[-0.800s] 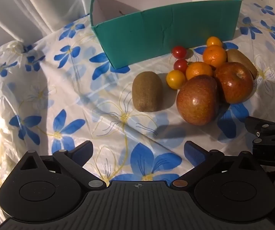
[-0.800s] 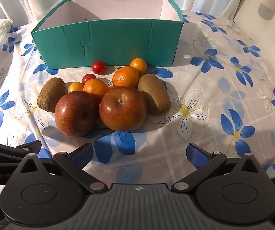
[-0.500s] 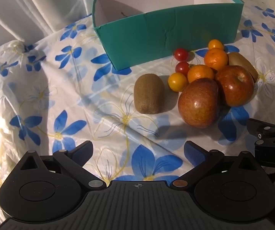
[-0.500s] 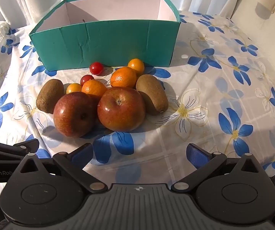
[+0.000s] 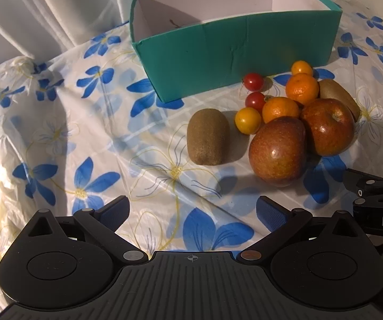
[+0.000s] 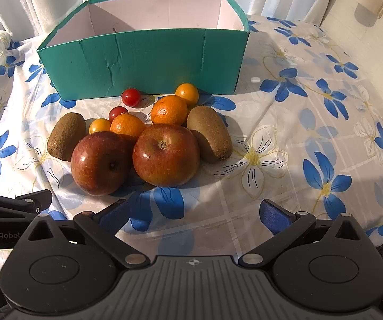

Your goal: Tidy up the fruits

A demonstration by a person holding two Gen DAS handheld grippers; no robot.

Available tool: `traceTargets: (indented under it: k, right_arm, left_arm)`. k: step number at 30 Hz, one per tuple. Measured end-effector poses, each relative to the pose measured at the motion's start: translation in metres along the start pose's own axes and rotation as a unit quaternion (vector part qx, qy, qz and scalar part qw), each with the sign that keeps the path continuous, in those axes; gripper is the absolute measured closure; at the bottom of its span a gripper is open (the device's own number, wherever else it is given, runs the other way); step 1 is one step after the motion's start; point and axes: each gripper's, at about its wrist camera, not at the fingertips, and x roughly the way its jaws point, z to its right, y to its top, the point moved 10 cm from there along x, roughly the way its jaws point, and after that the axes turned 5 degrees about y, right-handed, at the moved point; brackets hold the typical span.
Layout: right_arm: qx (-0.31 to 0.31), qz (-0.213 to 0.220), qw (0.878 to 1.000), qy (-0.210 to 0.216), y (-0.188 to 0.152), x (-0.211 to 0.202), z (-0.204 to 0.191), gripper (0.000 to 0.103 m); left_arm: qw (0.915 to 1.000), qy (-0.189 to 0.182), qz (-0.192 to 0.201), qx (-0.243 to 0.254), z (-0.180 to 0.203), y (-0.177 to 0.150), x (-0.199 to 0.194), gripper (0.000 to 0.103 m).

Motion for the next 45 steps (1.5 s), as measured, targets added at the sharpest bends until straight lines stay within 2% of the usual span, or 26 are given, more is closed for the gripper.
traceTargets:
  k: [45]
  right_arm:
    - [0.004, 0.004, 1.0, -0.007, -0.001, 0.0012, -0.0024, 0.0]
  left_arm:
    - [1.0, -0.008, 0.001, 0.001, 0.003, -0.0008, 0.0051, 0.0]
